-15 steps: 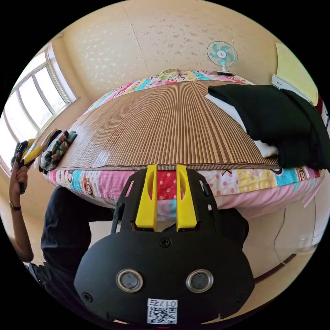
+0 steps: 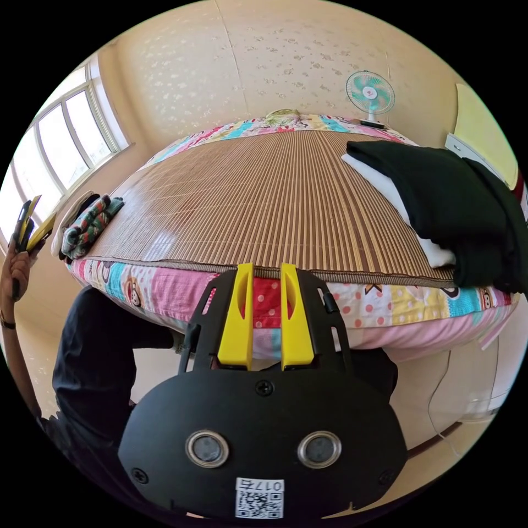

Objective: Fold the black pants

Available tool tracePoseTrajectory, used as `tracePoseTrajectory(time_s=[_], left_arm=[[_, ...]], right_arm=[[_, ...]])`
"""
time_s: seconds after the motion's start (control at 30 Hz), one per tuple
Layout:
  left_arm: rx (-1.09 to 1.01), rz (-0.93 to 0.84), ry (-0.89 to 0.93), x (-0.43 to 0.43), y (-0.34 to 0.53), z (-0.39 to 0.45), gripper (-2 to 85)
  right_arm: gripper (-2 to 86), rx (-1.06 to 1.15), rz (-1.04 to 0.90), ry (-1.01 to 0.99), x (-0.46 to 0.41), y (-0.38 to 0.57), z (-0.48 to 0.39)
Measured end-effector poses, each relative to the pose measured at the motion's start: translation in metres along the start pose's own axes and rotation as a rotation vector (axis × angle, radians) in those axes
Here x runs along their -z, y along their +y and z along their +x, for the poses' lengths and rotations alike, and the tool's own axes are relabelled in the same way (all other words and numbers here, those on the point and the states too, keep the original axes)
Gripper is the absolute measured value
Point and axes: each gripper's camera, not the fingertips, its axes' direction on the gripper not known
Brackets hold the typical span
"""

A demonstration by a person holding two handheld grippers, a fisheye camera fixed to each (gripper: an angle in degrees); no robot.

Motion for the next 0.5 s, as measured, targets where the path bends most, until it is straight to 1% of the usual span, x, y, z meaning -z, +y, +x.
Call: tracePoseTrajectory(time_s=[0.3,0.5], left_arm=[[0.003,-0.036,-0.006,-0.022,-0.009,0.006,11.3],[0.007,-0.042,0.0,-0.034,-0.01,0.004,11.3]], right_arm=[[6.6,-0.032,0.008,-0.042,0.019,-0.008,0.003],[4.0,-0.068,0.012,-0.078,0.031,-0.015,0.013]])
